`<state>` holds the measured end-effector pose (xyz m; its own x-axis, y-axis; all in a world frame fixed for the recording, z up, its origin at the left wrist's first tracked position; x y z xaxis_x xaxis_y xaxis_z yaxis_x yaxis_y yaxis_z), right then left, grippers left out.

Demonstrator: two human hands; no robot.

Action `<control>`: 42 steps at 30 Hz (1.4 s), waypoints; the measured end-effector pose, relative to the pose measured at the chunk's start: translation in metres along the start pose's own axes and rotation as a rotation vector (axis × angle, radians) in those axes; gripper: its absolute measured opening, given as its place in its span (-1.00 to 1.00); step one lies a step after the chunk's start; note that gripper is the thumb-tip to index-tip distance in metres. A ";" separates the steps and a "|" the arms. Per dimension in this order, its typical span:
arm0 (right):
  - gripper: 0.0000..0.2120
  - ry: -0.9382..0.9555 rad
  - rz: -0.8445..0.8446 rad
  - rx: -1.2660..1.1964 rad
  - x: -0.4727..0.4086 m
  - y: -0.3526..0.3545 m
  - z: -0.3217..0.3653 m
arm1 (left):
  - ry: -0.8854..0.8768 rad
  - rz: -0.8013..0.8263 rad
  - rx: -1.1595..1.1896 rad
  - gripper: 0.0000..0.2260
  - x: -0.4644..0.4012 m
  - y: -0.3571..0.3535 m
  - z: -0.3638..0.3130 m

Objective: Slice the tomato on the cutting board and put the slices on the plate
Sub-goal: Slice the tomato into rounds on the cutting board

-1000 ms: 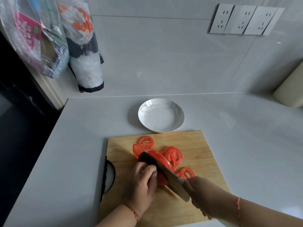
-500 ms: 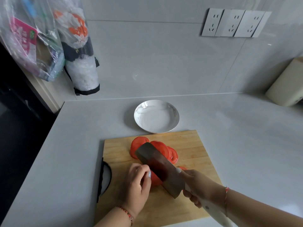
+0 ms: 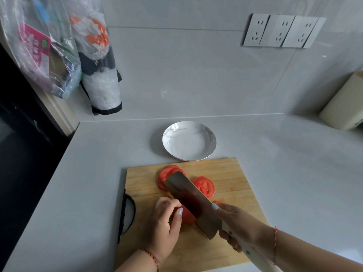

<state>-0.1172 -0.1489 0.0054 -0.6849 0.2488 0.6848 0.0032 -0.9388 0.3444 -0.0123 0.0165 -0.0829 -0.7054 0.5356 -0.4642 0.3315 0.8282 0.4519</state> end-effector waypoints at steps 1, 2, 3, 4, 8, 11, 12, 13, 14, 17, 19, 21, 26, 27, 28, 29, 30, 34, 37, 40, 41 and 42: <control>-0.61 0.007 -0.006 -0.005 0.001 -0.001 -0.001 | -0.003 0.004 -0.005 -0.92 0.000 0.000 0.000; -0.58 0.017 -0.017 0.000 0.002 -0.003 -0.002 | -0.008 0.004 -0.009 -0.91 0.000 0.000 0.000; -0.55 0.029 -0.031 0.016 0.003 -0.004 -0.002 | -0.015 0.002 -0.009 -0.91 0.000 0.000 0.000; -0.52 0.048 -0.044 0.041 0.004 -0.006 -0.002 | -0.021 -0.002 -0.006 -0.90 0.000 0.001 0.001; -0.55 0.131 -0.068 0.176 0.008 -0.008 0.002 | -0.044 -0.010 -0.002 -0.91 0.002 0.003 0.001; -0.54 0.118 -0.066 0.192 0.011 -0.010 0.008 | -0.042 -0.007 -0.012 -0.90 0.004 0.003 0.001; -0.51 0.112 -0.066 0.167 0.013 -0.010 0.010 | -0.033 -0.007 -0.008 -0.89 0.004 0.003 0.001; -0.47 0.093 -0.069 0.113 0.014 -0.010 0.012 | -0.025 -0.007 -0.002 -0.89 0.005 0.003 0.001; -0.46 0.053 -0.075 0.045 0.016 -0.008 0.014 | -0.022 -0.007 0.002 -0.89 0.004 0.003 0.002; -0.54 -0.095 -0.080 -0.115 0.025 0.004 0.024 | -0.026 -0.002 0.016 -0.91 0.004 0.002 0.002; -0.55 -0.127 -0.050 -0.125 0.028 0.011 0.028 | -0.023 -0.003 0.024 -0.91 0.004 0.002 0.002; -0.53 -0.127 -0.029 -0.122 0.031 0.015 0.027 | -0.020 0.003 0.017 -0.91 0.003 0.003 0.001; -0.49 0.039 -0.091 0.041 0.041 0.014 0.026 | -0.022 0.018 0.025 -0.91 0.002 0.004 -0.002; -0.46 0.065 -0.092 0.080 0.044 0.014 0.026 | -0.020 0.022 0.018 -0.91 0.002 0.004 -0.002; -0.45 0.080 -0.087 0.122 0.048 0.013 0.026 | -0.023 0.029 0.003 -0.90 0.001 0.004 -0.001; -0.45 0.083 -0.077 0.163 0.052 0.012 0.027 | -0.032 0.039 -0.016 -0.89 0.001 0.004 -0.001; -0.47 0.079 -0.065 0.202 0.055 0.011 0.027 | -0.040 0.048 -0.032 -0.90 0.001 0.003 -0.001; -0.49 0.039 -0.063 0.332 0.061 0.006 0.028 | -0.042 0.050 -0.051 -0.89 0.001 0.003 -0.002; -0.48 0.031 -0.082 0.409 0.060 0.004 0.023 | -0.032 0.049 -0.044 -0.87 0.002 0.003 -0.001; -0.49 0.043 -0.099 0.466 0.060 0.001 0.019 | -0.024 0.037 -0.035 -0.88 0.002 0.003 -0.003; -0.49 0.050 -0.107 0.481 0.060 0.000 0.018 | -0.025 0.034 -0.035 -0.89 0.002 0.003 -0.003; -0.48 0.056 -0.117 0.490 0.059 -0.002 0.017 | -0.026 0.033 -0.037 -0.88 0.002 0.003 -0.004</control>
<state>-0.1453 -0.1280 0.0562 -0.7390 0.3200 0.5929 0.2563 -0.6803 0.6866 -0.0153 0.0196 -0.0798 -0.6780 0.5670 -0.4677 0.3303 0.8035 0.4952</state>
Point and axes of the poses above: each hand's wrist, its own x-axis away from the middle knuckle, its own y-axis out of the back of the hand, z = x × y, the point moved 1 cm from there along -x, towards the middle knuckle, and after that the axes turned 10 degrees about x, right-handed, at the moved point
